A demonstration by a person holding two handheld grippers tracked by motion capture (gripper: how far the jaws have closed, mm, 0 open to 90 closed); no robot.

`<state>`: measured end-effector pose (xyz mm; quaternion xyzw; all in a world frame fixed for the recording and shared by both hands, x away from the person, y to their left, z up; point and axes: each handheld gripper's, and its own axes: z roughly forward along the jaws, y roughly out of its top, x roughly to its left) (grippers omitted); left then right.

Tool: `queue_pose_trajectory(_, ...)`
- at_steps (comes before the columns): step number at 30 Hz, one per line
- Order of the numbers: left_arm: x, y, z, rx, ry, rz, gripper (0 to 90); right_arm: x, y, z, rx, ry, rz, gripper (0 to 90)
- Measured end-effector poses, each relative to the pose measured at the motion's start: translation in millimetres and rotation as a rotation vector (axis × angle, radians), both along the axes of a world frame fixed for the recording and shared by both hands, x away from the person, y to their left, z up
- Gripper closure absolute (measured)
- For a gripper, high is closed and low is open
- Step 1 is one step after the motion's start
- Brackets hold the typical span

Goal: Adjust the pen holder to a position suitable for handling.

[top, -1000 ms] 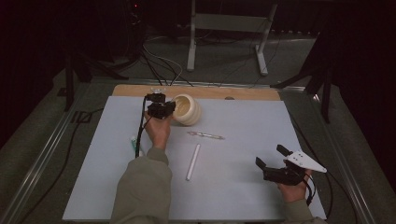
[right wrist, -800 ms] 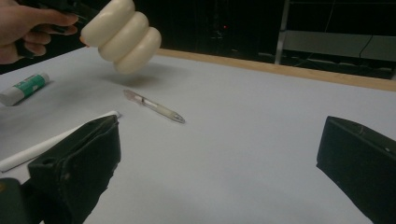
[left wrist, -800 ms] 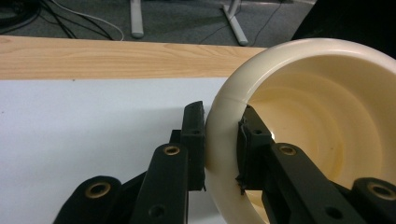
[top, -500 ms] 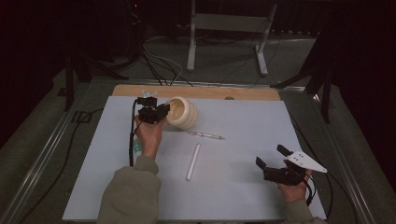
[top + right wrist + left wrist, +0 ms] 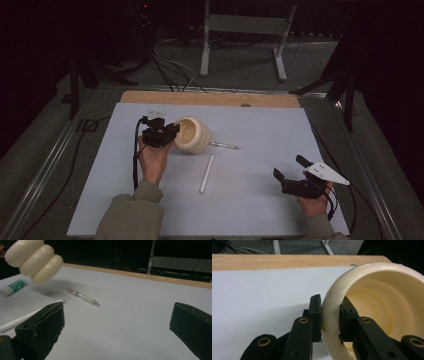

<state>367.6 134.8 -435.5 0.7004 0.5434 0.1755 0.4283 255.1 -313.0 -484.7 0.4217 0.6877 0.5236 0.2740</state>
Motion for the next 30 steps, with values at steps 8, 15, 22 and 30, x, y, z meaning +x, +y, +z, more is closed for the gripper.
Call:
queue_pose_trajectory(8, -20.7, 5.3, -6.1, 0.017, 0.01, -0.001, 76.4, 0.1, -0.6, -0.1, 0.002, 0.0, -0.002, 0.0)
queue_pose_trajectory(15, -32.7, 15.2, -16.8, 0.019, 0.048, 0.01, 76.3, 0.3, -0.1, -0.2, -0.002, 0.0, 0.0, 0.0)
queue_pose_trajectory(22, -36.0, 18.5, -26.8, 0.04, 0.096, 0.013, 75.7, 0.2, 1.5, -0.6, -0.008, 0.001, 0.005, 0.0)
queue_pose_trajectory(30, -32.1, 11.4, -28.1, 0.016, 0.089, -0.009, 70.0, 0.1, 1.0, -0.5, -0.006, -0.001, 0.001, 0.0)
